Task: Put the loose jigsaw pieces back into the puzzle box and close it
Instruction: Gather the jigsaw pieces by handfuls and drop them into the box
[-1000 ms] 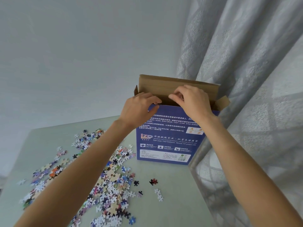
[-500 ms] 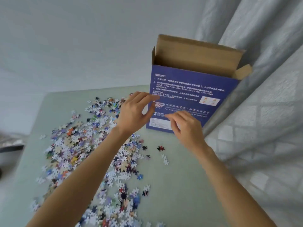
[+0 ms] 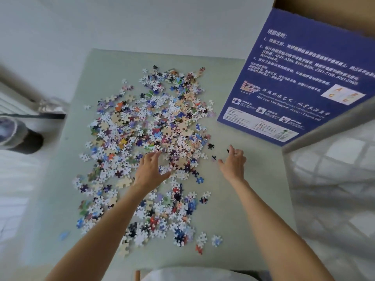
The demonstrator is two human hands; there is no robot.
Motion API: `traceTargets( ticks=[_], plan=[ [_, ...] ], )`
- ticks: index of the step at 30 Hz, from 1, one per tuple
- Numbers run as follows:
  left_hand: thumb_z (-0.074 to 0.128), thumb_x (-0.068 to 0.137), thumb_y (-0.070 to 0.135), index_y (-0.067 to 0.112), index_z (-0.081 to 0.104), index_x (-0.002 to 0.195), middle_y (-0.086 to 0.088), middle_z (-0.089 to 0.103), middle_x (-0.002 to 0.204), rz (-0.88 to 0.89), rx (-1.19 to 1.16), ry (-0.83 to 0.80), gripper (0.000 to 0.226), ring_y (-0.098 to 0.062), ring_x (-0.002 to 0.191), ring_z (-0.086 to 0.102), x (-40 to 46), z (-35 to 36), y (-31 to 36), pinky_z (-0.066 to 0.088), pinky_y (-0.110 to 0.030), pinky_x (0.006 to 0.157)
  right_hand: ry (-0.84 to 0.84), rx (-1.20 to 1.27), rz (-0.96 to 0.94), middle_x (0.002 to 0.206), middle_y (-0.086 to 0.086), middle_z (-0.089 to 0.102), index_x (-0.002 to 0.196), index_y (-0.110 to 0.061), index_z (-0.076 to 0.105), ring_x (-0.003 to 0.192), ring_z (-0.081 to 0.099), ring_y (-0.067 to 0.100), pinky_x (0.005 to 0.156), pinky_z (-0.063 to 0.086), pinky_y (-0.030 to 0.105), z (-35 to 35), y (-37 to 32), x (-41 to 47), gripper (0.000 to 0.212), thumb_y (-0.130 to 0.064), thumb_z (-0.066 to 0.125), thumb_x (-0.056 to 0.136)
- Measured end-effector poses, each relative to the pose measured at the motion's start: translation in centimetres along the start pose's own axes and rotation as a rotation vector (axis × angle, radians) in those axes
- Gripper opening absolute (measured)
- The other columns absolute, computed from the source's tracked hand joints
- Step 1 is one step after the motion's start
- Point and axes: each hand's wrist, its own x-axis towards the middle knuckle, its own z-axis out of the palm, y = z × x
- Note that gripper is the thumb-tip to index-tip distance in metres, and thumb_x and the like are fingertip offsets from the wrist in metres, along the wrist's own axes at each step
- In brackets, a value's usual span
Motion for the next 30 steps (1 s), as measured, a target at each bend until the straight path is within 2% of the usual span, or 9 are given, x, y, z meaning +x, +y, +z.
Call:
traceTargets(
  ticks=[3, 6, 10, 12, 15, 17, 20, 24, 30],
  plan=[
    [0.065, 0.079, 0.048, 0.023, 0.021, 0.144, -0.008, 0.028, 0.142, -0.003, -0.018, 0.040, 0.082, -0.025, 0.130, 0.026, 0.8, 0.3, -0.4, 0.030, -0.036, 0.108, -0.056, 0.010, -0.163, 0.136, 0.014, 0.034, 0.143, -0.012, 0.029, 0.126, 0.031, 0.031, 0.103, 0.034, 0.036, 1.5, -3.5, 0.2, 0.060, -0.027, 0.056, 0.092],
    [0.064, 0.079, 0.047, 0.022, 0.029, 0.141, -0.010, 0.031, 0.139, 0.037, -0.012, 0.195, 0.075, -0.028, 0.127, 0.028, 2.2, 0.2, -0.5, 0.033, -0.039, 0.107, -0.212, 0.089, -0.401, 0.134, 0.010, 0.038, 0.136, -0.018, 0.041, 0.123, 0.039, 0.026, 0.104, 0.038, 0.035, 2.4, -6.6, 0.2, 0.047, -0.019, 0.056, 0.091],
    [0.064, 0.072, 0.061, 0.023, 0.018, 0.145, -0.012, 0.013, 0.150, -0.009, 0.010, 0.194, 0.095, -0.034, 0.137, 0.013, 5.0, -0.6, -0.3, 0.016, -0.047, 0.114, -0.152, 0.071, -0.509, 0.131, 0.009, 0.042, 0.130, -0.017, 0.049, 0.117, 0.045, 0.022, 0.099, 0.039, 0.033, 1.4, -9.1, 3.5, 0.042, -0.020, 0.059, 0.089],
    [0.061, 0.063, 0.073, 0.025, 0.003, 0.148, -0.010, -0.002, 0.154, -0.009, 0.041, 0.069, 0.114, -0.034, 0.140, 0.001, 6.2, -0.9, 0.3, 0.008, -0.049, 0.115, -0.175, -0.084, -0.508, 0.141, 0.010, 0.031, 0.140, -0.022, 0.037, 0.129, 0.031, 0.027, 0.105, 0.034, 0.039, 1.0, -9.7, 5.5, 0.066, -0.034, 0.067, 0.083],
    [0.060, 0.053, 0.081, 0.026, -0.018, 0.145, -0.010, -0.020, 0.153, 0.073, 0.229, -0.109, 0.132, -0.035, 0.141, -0.010, 6.9, -0.1, 2.1, -0.003, -0.050, 0.112, -0.422, -0.408, -0.529, 0.156, 0.005, -0.007, 0.149, -0.032, 0.003, 0.141, 0.001, 0.031, 0.110, 0.019, 0.054, 1.2, -10.5, 7.0, 0.112, -0.061, 0.072, 0.066],
    [0.065, 0.052, 0.077, 0.025, -0.023, 0.143, -0.012, -0.022, 0.152, 0.093, 0.303, -0.137, 0.137, -0.035, 0.141, -0.012, 6.7, 0.7, 3.0, -0.008, -0.048, 0.109, -0.459, -0.488, -0.577, 0.156, 0.001, -0.013, 0.149, -0.031, -0.004, 0.142, -0.005, 0.031, 0.110, 0.015, 0.056, 1.4, -10.3, 6.8, 0.121, -0.067, 0.071, 0.061],
    [0.070, 0.054, 0.071, 0.031, -0.009, 0.146, -0.007, -0.005, 0.155, 0.117, 0.245, -0.047, 0.129, -0.029, 0.142, 0.002, 5.9, 1.3, 3.0, 0.004, -0.046, 0.114, -0.401, -0.484, -0.653, 0.156, 0.000, 0.005, 0.150, -0.025, 0.006, 0.140, 0.008, 0.027, 0.110, 0.022, 0.051, 1.6, -8.9, 5.8, 0.119, -0.062, 0.075, 0.060],
    [0.076, 0.060, 0.056, 0.031, 0.018, 0.144, -0.001, 0.026, 0.144, 0.181, 0.040, 0.053, 0.105, -0.020, 0.130, 0.027, 4.6, 1.5, 2.3, 0.027, -0.035, 0.109, -0.319, -0.314, -0.646, 0.142, 0.004, 0.032, 0.143, -0.021, 0.028, 0.128, 0.030, 0.026, 0.103, 0.035, 0.037, 2.2, -7.6, 3.8, 0.093, -0.042, 0.078, 0.068],
    [0.072, 0.075, 0.030, 0.023, 0.038, 0.134, -0.002, 0.040, 0.129, 0.137, -0.174, 0.039, 0.069, -0.018, 0.115, 0.046, 3.7, 0.9, 2.5, 0.043, -0.024, 0.090, -0.331, -0.227, -0.547, 0.134, 0.010, 0.031, 0.136, -0.021, 0.034, 0.122, 0.033, 0.027, 0.090, 0.041, 0.031, 2.6, -7.8, 2.4, 0.074, -0.030, 0.074, 0.075]
  ],
)
